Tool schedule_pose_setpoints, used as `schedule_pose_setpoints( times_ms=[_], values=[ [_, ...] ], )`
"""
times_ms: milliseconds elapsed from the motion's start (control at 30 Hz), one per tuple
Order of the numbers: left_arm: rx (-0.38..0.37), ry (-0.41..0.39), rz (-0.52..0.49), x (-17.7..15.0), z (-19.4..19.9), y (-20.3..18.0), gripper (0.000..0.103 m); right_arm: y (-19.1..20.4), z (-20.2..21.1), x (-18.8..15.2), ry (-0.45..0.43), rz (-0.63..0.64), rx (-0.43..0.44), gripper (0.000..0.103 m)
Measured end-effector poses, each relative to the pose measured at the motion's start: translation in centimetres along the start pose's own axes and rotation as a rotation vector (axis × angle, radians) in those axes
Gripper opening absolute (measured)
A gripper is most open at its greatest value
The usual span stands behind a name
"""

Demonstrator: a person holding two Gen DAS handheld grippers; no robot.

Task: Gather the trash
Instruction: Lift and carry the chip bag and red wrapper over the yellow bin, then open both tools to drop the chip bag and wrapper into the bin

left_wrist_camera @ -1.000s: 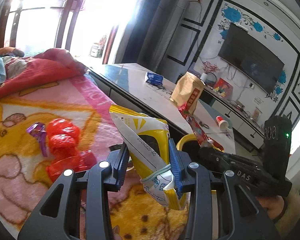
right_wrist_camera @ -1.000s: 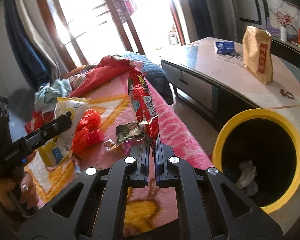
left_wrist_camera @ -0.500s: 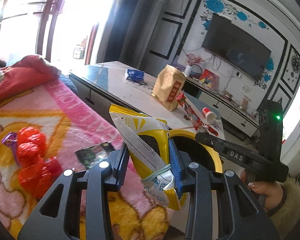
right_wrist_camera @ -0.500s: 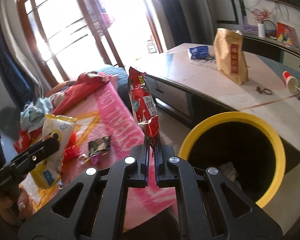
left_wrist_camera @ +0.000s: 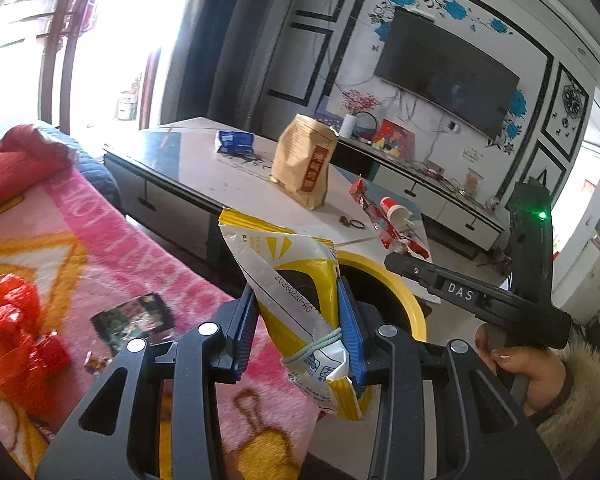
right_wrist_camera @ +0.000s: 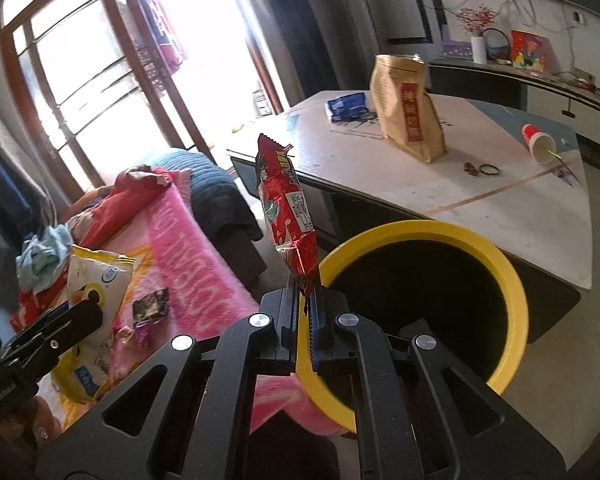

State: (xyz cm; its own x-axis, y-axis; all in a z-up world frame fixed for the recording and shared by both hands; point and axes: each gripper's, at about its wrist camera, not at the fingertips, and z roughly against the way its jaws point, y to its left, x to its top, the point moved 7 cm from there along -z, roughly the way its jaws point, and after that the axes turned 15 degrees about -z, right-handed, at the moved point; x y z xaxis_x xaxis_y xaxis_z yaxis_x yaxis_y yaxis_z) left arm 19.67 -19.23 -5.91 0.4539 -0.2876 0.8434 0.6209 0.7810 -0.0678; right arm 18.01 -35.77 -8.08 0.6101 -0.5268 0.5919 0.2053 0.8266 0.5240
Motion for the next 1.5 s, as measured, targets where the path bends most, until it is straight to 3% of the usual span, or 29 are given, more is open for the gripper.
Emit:
schedule_pose_setpoints(
  times_ms=[600, 1300, 1400, 1433, 1467, 1500],
  values=[
    [-0.072, 0.05, -0.074, 0.7, -5.4, -4.2, 0.036, -7.2, -0.3, 0.5, 0.024, -0.135, -0.15, 0.002],
    [-0.126, 0.155, -0.103, -0.3, -11.5, -6.2, 0.037, -10.3, -0.7, 0.1, 0.068, -0.224, -0.172, 0.002],
    [-0.119, 0.16, -0.108, 0.0, -12.3, -6.4, 0.039, -10.5, -0.7, 0.0, 0.075, -0.235, -0.163, 0.012],
    [-0.122, 0.167, -0.104, 0.1, -12.7, -6.3, 0.049, -10.7, -0.7, 0.1, 0.071, -0.24, -0.172, 0.032],
    [-0.122, 0.167, -0.097, 0.2, -12.8, -6.2, 0.065, -10.9, -0.5, 0.1, 0.058, -0.246, -0.186, 0.041],
    [-0.121, 0.159, -0.085, 0.4, -12.9, -5.9, 0.072, -11.0, -0.4, 0.2, 0.051, -0.247, -0.189, 0.041]
  ],
)
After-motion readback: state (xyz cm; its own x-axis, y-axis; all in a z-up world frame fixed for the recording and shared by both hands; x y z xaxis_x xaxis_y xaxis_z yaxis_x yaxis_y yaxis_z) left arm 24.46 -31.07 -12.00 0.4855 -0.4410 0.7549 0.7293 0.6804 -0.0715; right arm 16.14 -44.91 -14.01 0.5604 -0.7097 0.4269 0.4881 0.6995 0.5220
